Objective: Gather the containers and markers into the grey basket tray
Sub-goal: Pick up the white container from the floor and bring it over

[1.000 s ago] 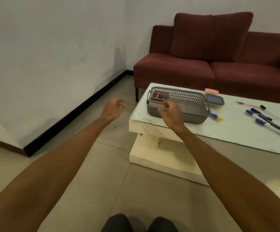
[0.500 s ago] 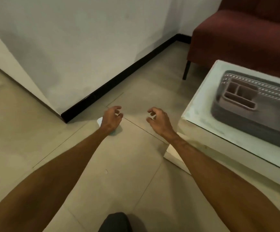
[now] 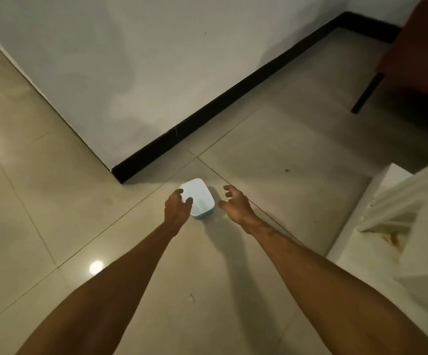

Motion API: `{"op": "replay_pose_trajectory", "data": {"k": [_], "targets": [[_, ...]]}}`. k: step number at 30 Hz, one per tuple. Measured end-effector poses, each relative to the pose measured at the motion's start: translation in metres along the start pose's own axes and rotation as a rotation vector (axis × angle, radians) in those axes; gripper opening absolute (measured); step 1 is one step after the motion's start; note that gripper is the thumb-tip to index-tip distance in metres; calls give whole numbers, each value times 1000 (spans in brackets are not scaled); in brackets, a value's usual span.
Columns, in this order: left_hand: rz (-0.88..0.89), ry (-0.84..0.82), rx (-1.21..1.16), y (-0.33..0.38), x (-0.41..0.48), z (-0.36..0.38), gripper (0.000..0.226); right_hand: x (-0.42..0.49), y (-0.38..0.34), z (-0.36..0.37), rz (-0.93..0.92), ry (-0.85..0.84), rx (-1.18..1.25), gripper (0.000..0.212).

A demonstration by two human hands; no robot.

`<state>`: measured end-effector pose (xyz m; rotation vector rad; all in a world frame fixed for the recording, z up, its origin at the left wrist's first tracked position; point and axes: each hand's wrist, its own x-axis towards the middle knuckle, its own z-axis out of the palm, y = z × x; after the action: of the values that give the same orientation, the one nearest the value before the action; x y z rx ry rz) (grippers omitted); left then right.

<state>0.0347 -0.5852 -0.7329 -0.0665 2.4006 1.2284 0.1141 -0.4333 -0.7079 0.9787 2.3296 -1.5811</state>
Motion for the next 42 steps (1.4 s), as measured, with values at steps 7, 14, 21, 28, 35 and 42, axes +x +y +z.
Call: {"op": "replay_pose_trajectory", "data": {"k": [7, 14, 21, 28, 35, 42], "targets": [[-256, 51, -219, -39, 52, 48, 60, 52, 17, 66, 82, -77, 58, 72], [-144, 91, -280, -55, 51, 50, 48, 61, 23, 76, 71, -17, 120, 51], [-21, 50, -334, -8, 5, 19, 52, 9, -11, 28, -18, 116, 185, 41], [155, -26, -308, 115, -68, -2, 52, -71, -80, -62, -47, 368, 247, 40], [381, -133, -290, 247, -156, -11, 49, -155, -130, -175, -159, 618, 293, 35], [527, -310, -267, 353, -263, 38, 51, -250, -116, -304, -209, 835, 358, 27]]}}
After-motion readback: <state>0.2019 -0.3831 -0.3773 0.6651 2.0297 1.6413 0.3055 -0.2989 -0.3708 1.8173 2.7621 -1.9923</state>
